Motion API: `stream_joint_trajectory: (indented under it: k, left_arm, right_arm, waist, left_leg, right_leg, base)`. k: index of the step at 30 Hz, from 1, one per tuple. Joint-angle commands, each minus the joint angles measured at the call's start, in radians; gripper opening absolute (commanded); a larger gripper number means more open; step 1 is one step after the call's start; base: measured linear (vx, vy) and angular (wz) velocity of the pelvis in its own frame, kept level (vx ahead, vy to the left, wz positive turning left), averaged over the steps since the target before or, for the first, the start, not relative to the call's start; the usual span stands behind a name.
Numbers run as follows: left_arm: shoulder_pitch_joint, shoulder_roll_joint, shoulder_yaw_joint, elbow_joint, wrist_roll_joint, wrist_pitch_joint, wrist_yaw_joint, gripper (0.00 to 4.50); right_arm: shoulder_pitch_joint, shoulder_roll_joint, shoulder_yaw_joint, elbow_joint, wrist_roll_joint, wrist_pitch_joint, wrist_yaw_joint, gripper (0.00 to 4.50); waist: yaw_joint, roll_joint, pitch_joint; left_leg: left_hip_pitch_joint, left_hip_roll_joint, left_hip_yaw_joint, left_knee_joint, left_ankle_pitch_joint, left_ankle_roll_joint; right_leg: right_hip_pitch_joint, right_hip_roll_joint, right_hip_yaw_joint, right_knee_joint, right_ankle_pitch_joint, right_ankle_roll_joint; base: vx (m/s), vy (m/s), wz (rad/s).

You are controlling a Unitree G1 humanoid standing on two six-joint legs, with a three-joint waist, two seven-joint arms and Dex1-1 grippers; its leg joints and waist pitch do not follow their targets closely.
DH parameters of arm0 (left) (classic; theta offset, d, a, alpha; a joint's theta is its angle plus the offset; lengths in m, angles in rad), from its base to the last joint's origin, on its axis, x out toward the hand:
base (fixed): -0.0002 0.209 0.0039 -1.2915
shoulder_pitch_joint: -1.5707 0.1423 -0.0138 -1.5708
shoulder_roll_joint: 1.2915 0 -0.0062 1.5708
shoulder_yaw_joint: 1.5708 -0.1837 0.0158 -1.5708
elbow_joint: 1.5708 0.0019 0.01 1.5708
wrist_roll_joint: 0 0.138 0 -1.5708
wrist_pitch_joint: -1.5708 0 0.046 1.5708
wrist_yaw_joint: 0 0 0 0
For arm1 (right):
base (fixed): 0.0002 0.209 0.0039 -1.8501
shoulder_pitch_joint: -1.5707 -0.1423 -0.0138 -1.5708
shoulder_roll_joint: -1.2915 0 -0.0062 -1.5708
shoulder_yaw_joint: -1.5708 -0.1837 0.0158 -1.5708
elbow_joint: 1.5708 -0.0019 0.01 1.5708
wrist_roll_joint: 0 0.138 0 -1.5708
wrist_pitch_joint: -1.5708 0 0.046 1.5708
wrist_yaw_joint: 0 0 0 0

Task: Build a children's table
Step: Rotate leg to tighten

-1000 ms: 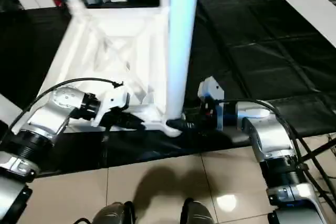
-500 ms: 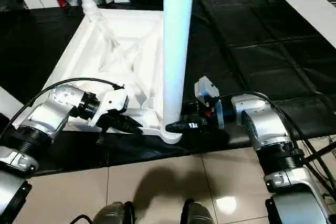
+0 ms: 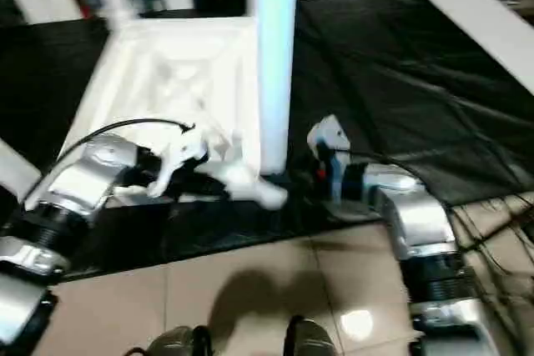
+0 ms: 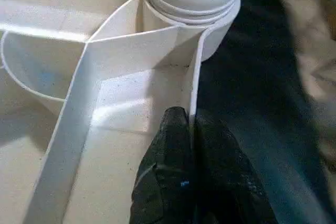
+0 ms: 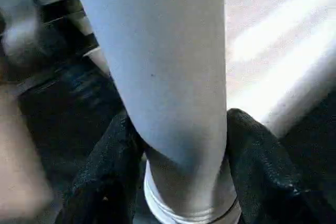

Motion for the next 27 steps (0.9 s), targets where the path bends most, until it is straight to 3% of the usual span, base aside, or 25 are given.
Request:
stream_joint_trajectory:
  k: [1, 3, 5, 6, 7, 9, 11, 14, 16, 18, 23, 24, 27]
  left_arm:
    - [-0.042, -0.126, 0.019, -0.047, -0.031, 0.061, 0.163, 0.00]
    - [-0.059, -0.179, 0.048, -0.040, -0.020, 0.080, 0.278, 0.00]
    - [-0.064, -0.197, 0.055, -0.039, -0.016, 0.083, 0.316, 0.00]
    - [-0.067, -0.215, 0.063, -0.040, -0.012, 0.086, 0.359, 0.00]
    - [-0.072, -0.236, 0.070, -0.034, -0.010, 0.080, 0.394, 0.00]
    - [-0.075, -0.250, 0.074, -0.030, -0.010, 0.075, 0.414, 0.00]
    - [-0.075, -0.246, 0.073, -0.029, 0.000, 0.071, 0.416, 0.00]
    - [-0.060, -0.216, 0.067, -0.037, 0.014, 0.063, 0.395, 0.00]
    - [-0.031, -0.172, 0.046, -0.055, 0.016, 0.035, 0.326, 0.00]
    - [-0.004, -0.136, 0.022, -0.065, 0.006, -0.014, 0.247, 0.00]
    - [0.029, -0.081, -0.007, -0.067, -0.019, -0.076, 0.111, 0.00]
    - [0.034, -0.066, -0.016, -0.066, -0.023, -0.085, 0.077, 0.00]
    - [0.039, -0.010, -0.048, -0.050, -0.032, -0.136, -0.058, 0.00]
  right_arm:
    - [-0.007, 0.161, 0.075, 0.021, -0.015, 0.068, -0.192, 2.02]
    - [-0.032, 0.245, 0.046, 0.065, -0.058, 0.036, -0.372, 2.02]
    - [-0.046, 0.278, 0.022, 0.089, -0.056, 0.026, -0.439, 2.01]
    - [-0.060, 0.301, 0.007, 0.107, -0.060, 0.021, -0.492, 2.01]
    - [-0.081, 0.317, 0.000, 0.141, -0.065, -0.011, -0.531, 2.01]
    - [-0.095, 0.326, -0.003, 0.162, -0.069, -0.033, -0.552, 2.71]
    - [-0.099, 0.318, -0.014, 0.171, -0.074, -0.082, -0.546, 2.73]
    - [-0.072, 0.287, -0.023, 0.140, -0.103, -0.081, -0.527, 2.92]
    - [-0.035, 0.225, -0.026, 0.101, -0.109, -0.098, -0.463, 3.22]
    - [-0.015, 0.163, -0.028, 0.087, -0.085, -0.136, -0.391, 3.28]
    - [0.001, 0.048, -0.018, 0.074, -0.044, -0.194, -0.214, 3.74]
    - [0.002, 0.018, -0.015, 0.071, -0.034, -0.204, -0.165, 3.95]
    - [-0.007, -0.091, 0.003, 0.070, -0.003, -0.235, 0.043, 3.95]
  waist:
    - [-0.005, -0.016, -0.060]
    - [-0.027, -0.018, -0.056]
    - [-0.040, -0.013, -0.053]
    - [-0.047, -0.010, -0.057]
    - [-0.048, -0.006, -0.057]
    - [-0.055, -0.005, -0.061]
    - [-0.054, -0.004, -0.065]
    - [-0.054, -0.005, -0.072]
    - [-0.052, -0.011, -0.076]
    - [-0.043, -0.010, -0.077]
    - [-0.032, -0.013, -0.081]
    - [-0.025, -0.011, -0.082]
    - [-0.011, -0.011, -0.080]
  left_leg:
    - [0.006, 0.030, -0.024, -0.083, -0.301, 0.016]
    - [0.005, 0.018, -0.031, -0.080, -0.334, 0.014]
    - [0.012, 0.015, -0.034, -0.077, -0.359, 0.026]
    - [0.007, 0.018, -0.036, -0.081, -0.348, 0.034]
    - [0.006, 0.020, -0.036, -0.084, -0.344, 0.039]
    - [0.007, 0.026, -0.037, -0.088, -0.341, 0.052]
    - [0.004, 0.031, -0.032, -0.090, -0.306, 0.076]
    - [0.000, 0.032, -0.023, -0.087, -0.231, 0.118]
    - [0.002, 0.030, -0.017, -0.082, -0.195, 0.144]
    - [0.000, 0.031, -0.016, -0.079, -0.169, 0.176]
    - [-0.005, 0.030, -0.012, -0.072, -0.101, 0.206]
    - [0.000, 0.034, -0.012, -0.072, -0.093, 0.210]
    - [0.004, 0.038, -0.010, -0.072, -0.101, 0.210]
  right_leg:
    - [0.058, -0.051, 0.033, -0.092, -0.616, -0.116]
    - [0.053, -0.051, 0.020, -0.114, -0.712, -0.052]
    - [0.048, -0.051, 0.012, -0.127, -0.726, -0.037]
    - [0.054, -0.050, 0.011, -0.126, -0.688, -0.039]
    - [0.054, -0.049, 0.012, -0.125, -0.660, -0.046]
    - [0.056, -0.046, 0.012, -0.120, -0.570, -0.079]
    - [0.057, -0.045, 0.022, -0.109, -0.451, -0.120]
    - [0.064, -0.044, 0.035, -0.087, -0.276, -0.197]
    - [0.065, -0.046, 0.038, -0.084, -0.248, -0.214]
    - [0.069, -0.047, 0.038, -0.084, -0.247, -0.213]
    - [0.072, -0.045, 0.040, -0.073, -0.205, -0.230]
    - [0.069, -0.045, 0.040, -0.072, -0.199, -0.237]
    - [0.067, -0.042, 0.043, -0.068, -0.205, -0.251]
  base:
    - [-0.051, 0.002, -0.11]
    - [0.000, 0.000, 0.00]
    - [0.000, 0.000, 0.00]
    - [0.000, 0.000, 0.00]
    - [0.000, 0.000, 0.00]
    - [0.000, 0.000, 0.00]
    - [0.000, 0.000, 0.00]
    - [0.000, 0.000, 0.00]
    - [0.000, 0.000, 0.00]
    - [0.000, 0.000, 0.00]
    - [0.000, 0.000, 0.00]
    - [0.000, 0.000, 0.00]
    - [0.000, 0.000, 0.00]
